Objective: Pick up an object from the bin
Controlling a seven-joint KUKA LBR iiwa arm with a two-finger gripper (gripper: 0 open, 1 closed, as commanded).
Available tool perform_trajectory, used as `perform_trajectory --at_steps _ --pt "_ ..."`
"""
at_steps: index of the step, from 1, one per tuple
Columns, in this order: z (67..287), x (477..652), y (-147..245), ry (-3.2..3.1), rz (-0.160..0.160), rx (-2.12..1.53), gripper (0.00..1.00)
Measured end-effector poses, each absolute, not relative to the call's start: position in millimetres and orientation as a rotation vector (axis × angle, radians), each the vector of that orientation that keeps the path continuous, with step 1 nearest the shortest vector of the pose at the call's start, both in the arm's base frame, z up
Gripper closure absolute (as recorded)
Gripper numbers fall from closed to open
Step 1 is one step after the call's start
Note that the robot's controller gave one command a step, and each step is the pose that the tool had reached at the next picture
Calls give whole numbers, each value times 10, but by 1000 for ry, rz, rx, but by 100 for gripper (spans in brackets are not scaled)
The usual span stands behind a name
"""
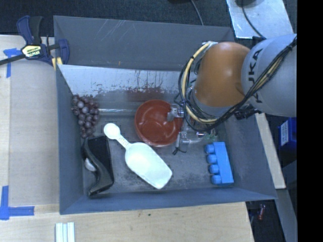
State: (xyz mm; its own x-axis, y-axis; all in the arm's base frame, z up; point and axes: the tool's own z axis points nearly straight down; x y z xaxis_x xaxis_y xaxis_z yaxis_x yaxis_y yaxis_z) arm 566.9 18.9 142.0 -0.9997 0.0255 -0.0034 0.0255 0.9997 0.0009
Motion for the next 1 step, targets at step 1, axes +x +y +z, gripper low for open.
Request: perform_trajectory --at_steps 1 --pt "1185 5719 128 3128 1 -45 0"
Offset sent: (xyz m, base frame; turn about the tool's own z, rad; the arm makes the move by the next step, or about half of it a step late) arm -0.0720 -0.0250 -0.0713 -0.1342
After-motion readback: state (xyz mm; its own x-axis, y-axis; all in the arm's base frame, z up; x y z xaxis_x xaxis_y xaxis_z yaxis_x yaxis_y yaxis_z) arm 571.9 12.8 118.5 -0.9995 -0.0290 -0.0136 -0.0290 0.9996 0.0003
